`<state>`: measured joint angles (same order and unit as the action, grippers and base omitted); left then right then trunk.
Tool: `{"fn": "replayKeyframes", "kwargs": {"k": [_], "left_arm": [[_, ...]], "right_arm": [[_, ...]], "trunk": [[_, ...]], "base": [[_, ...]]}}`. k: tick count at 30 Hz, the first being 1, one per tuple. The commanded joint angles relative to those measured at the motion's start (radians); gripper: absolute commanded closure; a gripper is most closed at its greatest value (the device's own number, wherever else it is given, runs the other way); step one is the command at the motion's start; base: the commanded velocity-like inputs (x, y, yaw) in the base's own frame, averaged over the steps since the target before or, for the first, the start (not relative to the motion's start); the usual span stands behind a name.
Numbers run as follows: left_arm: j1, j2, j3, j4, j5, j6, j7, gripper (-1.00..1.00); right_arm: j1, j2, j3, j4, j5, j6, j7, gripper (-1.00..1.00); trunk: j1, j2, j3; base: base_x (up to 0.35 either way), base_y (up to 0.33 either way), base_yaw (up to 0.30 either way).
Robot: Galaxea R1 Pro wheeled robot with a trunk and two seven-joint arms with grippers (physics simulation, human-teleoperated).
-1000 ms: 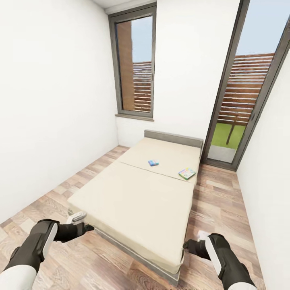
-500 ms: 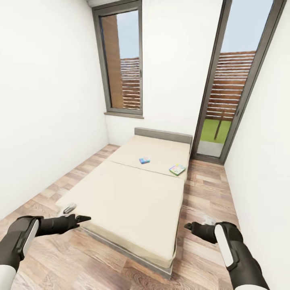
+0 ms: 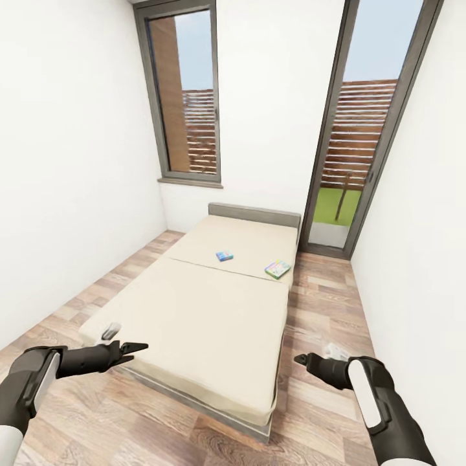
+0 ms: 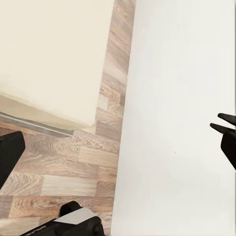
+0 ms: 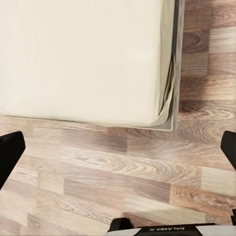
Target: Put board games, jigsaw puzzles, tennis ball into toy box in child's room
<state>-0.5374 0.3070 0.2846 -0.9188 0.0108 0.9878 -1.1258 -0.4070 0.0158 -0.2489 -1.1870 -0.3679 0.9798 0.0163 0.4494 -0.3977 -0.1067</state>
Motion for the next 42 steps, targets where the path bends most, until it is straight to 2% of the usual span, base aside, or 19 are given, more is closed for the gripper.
{"fn": "replayKeyframes", "kwargs": {"k": [1, 28, 42], "left_arm": [[-0.001, 0.0, 0.0, 0.0, 0.001, 0.009, -0.01, -1.0], [0.005, 0.009, -0.001, 0.0, -0.001, 0.001, -0.026, -1.0], [0.005, 0.009, -0.001, 0.001, -0.002, -0.001, -0.026, -1.0]], "right_arm": [[-0.002, 0.0, -0.003, -0.001, -0.001, 0.004, 0.007, -1.0], [-0.006, 0.003, 0.006, -0.008, -0.002, 0.001, 0.032, -1.0], [-0.006, 0.007, 0.013, -0.006, 0.006, -0.002, 0.031, -1.0]], "trunk": [[0.001, -0.002, -0.002], [0.001, -0.002, -0.002], [0.001, -0.002, 0.003]], "base": [[0.0, 0.0, -0.009], [0.004, 0.0, 0.0], [0.133, -0.091, 0.13]]}}
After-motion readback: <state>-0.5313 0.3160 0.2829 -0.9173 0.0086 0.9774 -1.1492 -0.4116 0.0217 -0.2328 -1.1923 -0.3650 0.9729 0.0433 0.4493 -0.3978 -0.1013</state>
